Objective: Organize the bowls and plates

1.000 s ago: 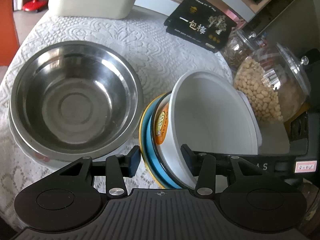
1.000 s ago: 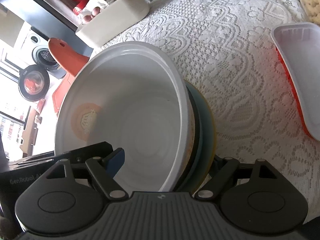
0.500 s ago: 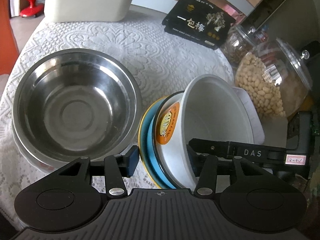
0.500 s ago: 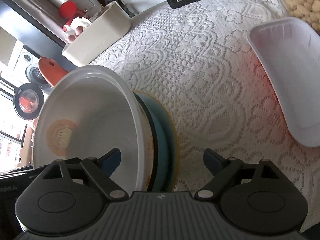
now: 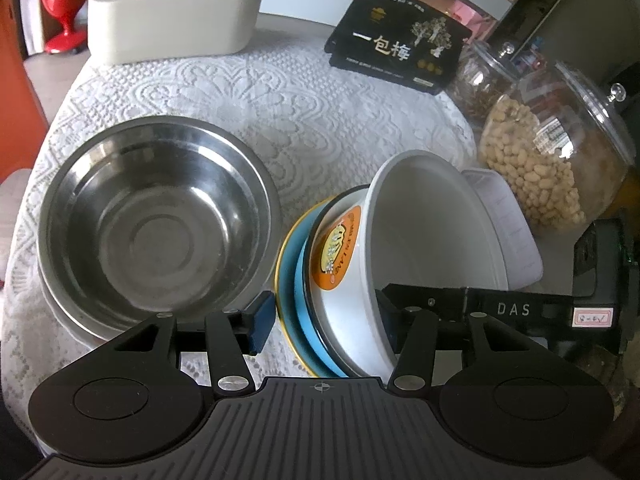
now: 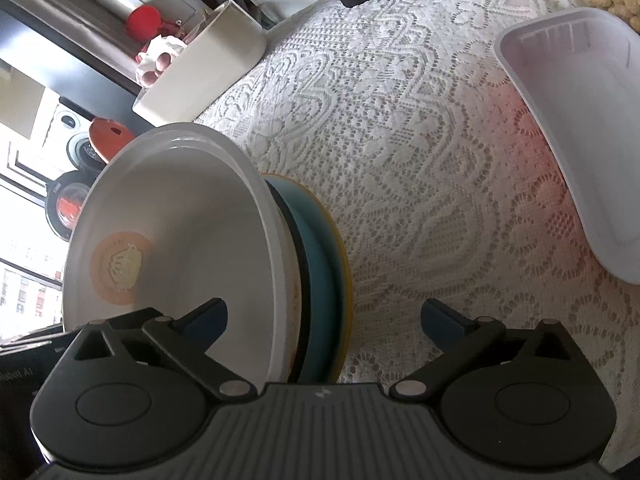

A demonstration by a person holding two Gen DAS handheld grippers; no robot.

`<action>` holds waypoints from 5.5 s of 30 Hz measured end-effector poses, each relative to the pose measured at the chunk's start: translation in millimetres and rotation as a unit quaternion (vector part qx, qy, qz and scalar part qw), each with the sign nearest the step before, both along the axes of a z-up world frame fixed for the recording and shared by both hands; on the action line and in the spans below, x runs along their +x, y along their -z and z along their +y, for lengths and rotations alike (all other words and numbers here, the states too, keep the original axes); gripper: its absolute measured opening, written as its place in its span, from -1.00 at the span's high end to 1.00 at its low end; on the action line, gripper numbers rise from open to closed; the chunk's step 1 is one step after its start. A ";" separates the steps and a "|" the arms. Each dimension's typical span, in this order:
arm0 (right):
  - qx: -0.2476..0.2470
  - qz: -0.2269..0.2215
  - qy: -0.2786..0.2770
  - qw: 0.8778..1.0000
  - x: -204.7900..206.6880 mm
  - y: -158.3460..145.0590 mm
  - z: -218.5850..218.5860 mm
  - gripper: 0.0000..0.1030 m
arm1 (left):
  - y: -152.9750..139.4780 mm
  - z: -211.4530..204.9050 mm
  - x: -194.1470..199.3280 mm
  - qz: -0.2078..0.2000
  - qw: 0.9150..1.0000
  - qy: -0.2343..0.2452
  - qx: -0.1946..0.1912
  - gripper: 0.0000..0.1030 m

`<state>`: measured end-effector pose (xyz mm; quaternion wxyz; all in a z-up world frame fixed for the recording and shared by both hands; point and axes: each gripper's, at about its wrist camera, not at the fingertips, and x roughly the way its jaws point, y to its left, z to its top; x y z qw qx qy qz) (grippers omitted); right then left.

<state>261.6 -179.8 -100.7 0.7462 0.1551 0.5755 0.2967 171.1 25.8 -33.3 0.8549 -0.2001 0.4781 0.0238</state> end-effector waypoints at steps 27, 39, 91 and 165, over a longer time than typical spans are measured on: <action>0.016 -0.017 -0.067 0.997 -5.9 -19.6 11.7 -0.51 | 9.2 15.0 9.3 0.020 0.998 -0.003 -0.059 -0.08; -0.009 -0.024 -0.056 0.998 -3.2 -23.0 18.1 -0.58 | 8.3 3.2 12.0 0.017 1.000 0.009 -0.024 -0.08; -0.011 -0.010 -0.050 0.999 -6.0 -17.4 6.6 -0.62 | 17.3 1.7 16.3 0.027 0.998 0.008 -0.058 -0.17; -0.032 -0.066 -0.185 0.980 9.1 -93.1 162.1 -0.49 | -27.9 128.2 -38.0 -0.058 0.989 -0.104 -0.090 -0.18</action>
